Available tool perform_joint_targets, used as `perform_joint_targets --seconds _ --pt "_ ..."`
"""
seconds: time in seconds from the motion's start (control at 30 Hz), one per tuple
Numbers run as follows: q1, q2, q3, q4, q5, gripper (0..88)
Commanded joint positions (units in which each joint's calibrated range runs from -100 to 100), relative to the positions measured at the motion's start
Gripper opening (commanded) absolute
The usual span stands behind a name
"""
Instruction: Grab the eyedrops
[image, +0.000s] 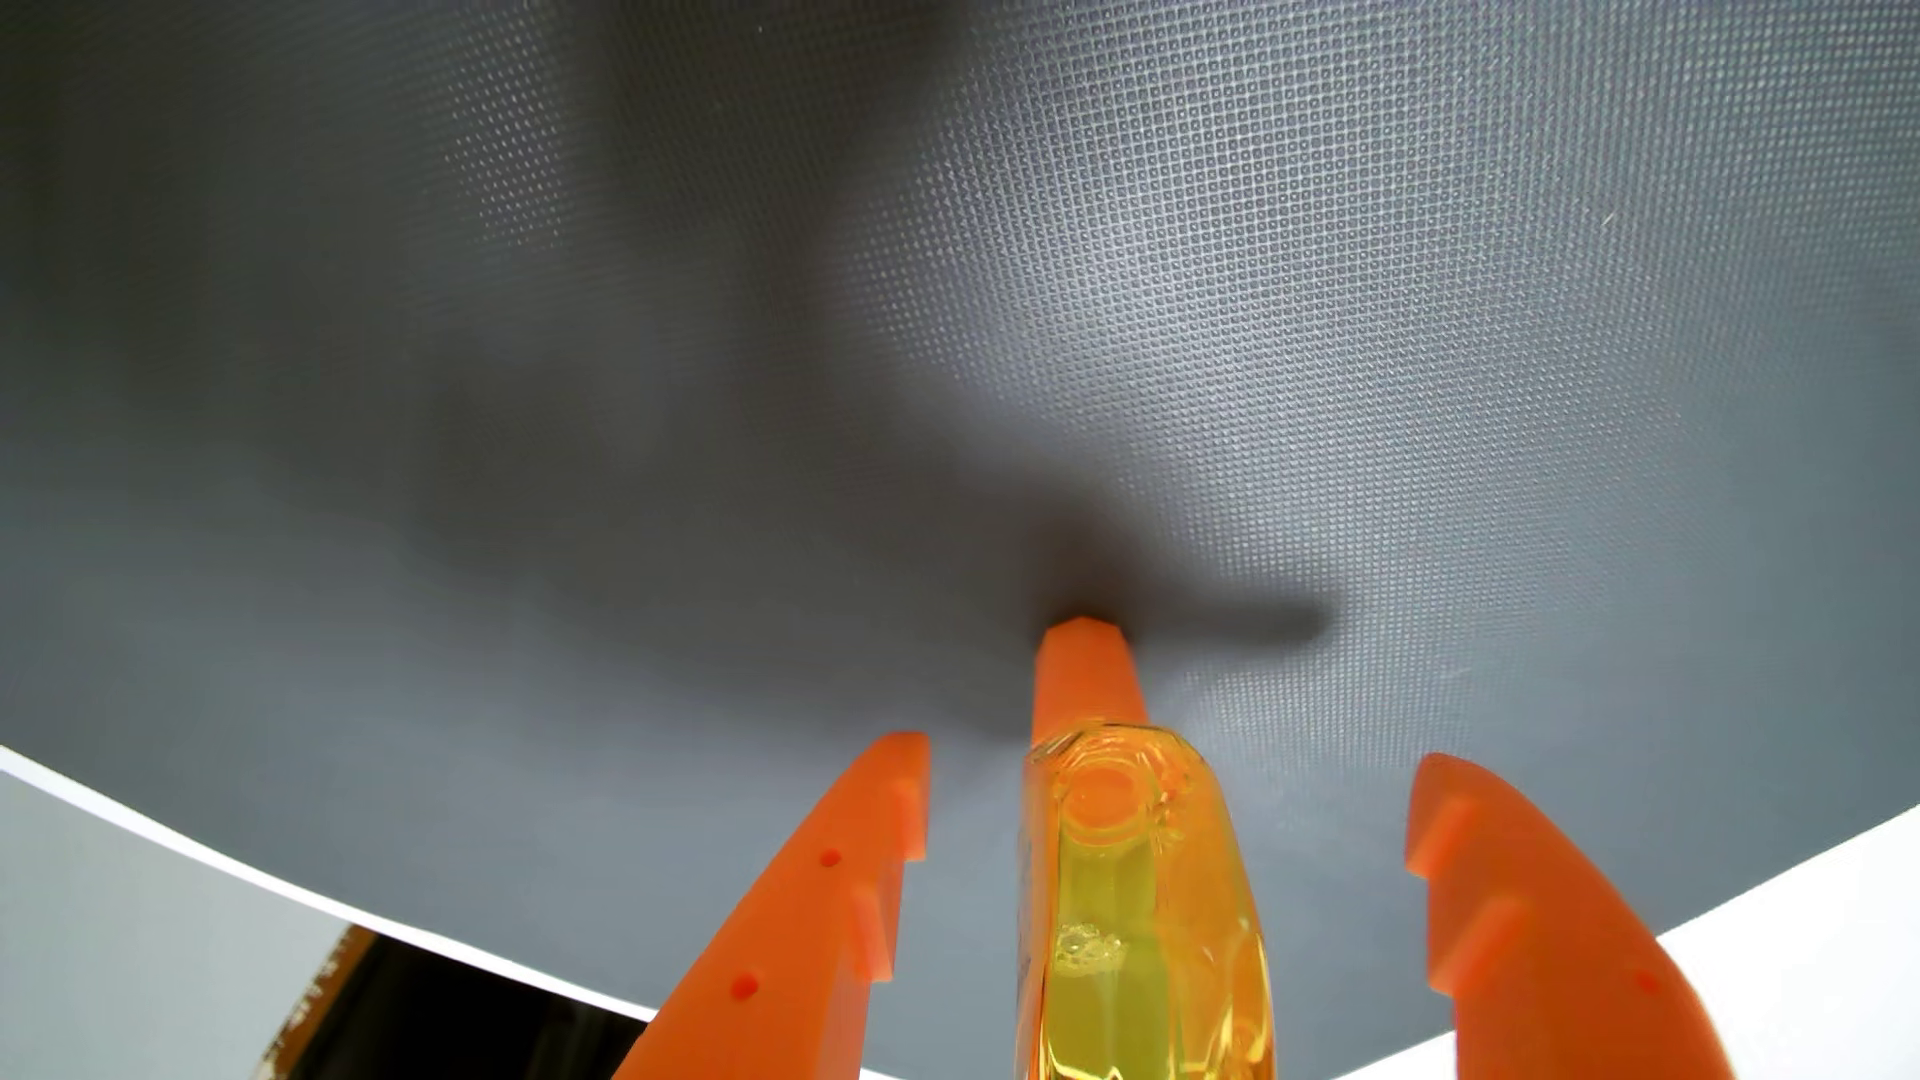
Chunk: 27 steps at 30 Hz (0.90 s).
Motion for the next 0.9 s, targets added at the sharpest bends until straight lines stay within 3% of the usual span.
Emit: perform_joint_targets --seconds 0.0,0.23,0.6,0.87 --pt "0.4 -0.7 -2.6 -1.0 -0.2 17.3" --pt "1.2 -0.7 -2.6 -2.7 -1.0 1.1" --pt "1.2 -0.8 -2.6 -2.7 -1.3 0.7" --pt "3.1 -0.9 -12.1 4.2 -8.7 0.6"
